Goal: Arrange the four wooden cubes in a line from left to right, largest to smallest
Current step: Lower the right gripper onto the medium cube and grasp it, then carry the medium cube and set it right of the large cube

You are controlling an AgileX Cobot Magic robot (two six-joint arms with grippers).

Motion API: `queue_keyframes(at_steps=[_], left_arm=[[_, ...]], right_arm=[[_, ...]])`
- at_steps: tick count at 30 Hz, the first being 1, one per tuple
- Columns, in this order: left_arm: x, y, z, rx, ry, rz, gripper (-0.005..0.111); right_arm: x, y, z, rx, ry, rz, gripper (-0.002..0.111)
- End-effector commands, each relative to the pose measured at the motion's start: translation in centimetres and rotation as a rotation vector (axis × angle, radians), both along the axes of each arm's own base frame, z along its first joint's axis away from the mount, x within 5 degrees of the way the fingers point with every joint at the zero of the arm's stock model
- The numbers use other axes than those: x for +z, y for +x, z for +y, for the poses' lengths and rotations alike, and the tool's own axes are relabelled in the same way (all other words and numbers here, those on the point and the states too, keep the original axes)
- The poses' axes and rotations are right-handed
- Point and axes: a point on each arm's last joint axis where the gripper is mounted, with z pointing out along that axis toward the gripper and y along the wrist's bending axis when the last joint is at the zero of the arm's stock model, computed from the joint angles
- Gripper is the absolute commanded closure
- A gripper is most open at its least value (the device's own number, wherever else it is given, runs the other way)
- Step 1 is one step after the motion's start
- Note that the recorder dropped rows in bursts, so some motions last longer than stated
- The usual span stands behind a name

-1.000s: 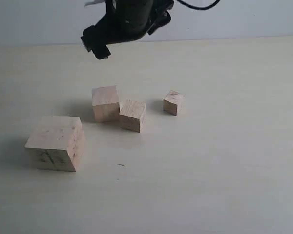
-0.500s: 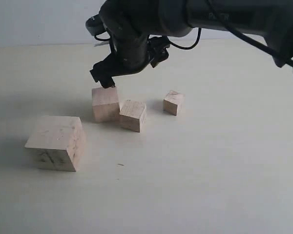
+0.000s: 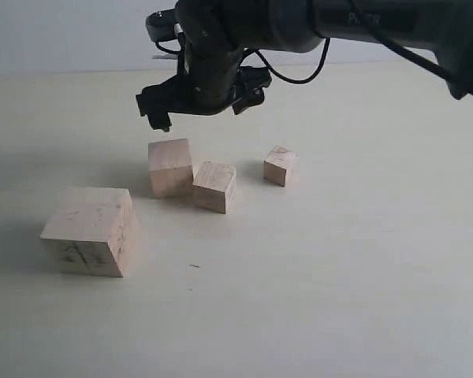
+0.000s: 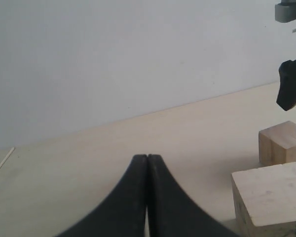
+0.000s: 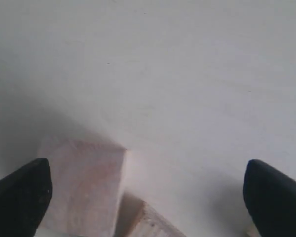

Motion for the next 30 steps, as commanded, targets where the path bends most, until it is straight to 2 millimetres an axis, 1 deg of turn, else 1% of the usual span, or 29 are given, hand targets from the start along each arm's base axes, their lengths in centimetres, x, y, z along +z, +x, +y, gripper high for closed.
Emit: queue_keyframes(at_steps=[1,5,10,13,15,16,18,19,21,24,26,28,30], left_arm=[[0.1,0.0,0.0,0.003,-0.007,-0.010,0.107],[0.1,0.0,0.0,0.003,-0.007,-0.010,0.107],[0.1,0.0,0.0,0.003,-0.007,-0.010,0.107],[0.1,0.0,0.0,0.003,-0.007,-0.010,0.107],[0.1,0.0,0.0,0.003,-0.007,-0.010,0.107],[0.1,0.0,0.0,0.003,-0.007,-0.010,0.107],[0.1,0.0,0.0,0.003,-0.007,-0.010,0.107],[0.1,0.0,0.0,0.003,-0.007,-0.010,0.107],[0.1,0.0,0.0,0.003,-0.007,-0.010,0.107],[0.1,0.0,0.0,0.003,-0.007,-0.010,0.107],[0.1,0.0,0.0,0.003,-0.007,-0.010,0.107],[0.1,0.0,0.0,0.003,-0.007,-0.010,0.107],[0.1,0.0,0.0,0.003,-0.007,-0.010,0.107]], right_arm=[[0.1,-0.7,0.9,0.066,0.069,0.037,0.008],[-0.9,-0.6,1.2,0.078,0.071,0.053,0.008],[-4.3,-0.4,1.9,0.085,0.068,0.099,0.008],[-5.8,-0.4,2.4,0.128,0.079,0.110,0.008],[-6.4,-0.4,2.7,0.161,0.092,0.107,0.008],[-6.9,-0.3,2.7,0.169,0.089,0.103,0.009],[-7.3,-0.3,2.8,0.174,0.083,0.097,0.014],[-7.4,-0.2,2.8,0.179,0.076,0.090,0.020],[-7.4,-0.2,2.7,0.183,0.070,0.085,0.037],[-6.8,-0.1,2.7,0.192,0.069,0.069,0.071],[-5.9,-0.1,2.7,0.193,0.080,0.055,0.092],[-4.4,-0.2,2.5,0.194,0.093,0.041,0.108],[-1.9,-0.5,2.2,0.200,0.107,0.019,0.108]])
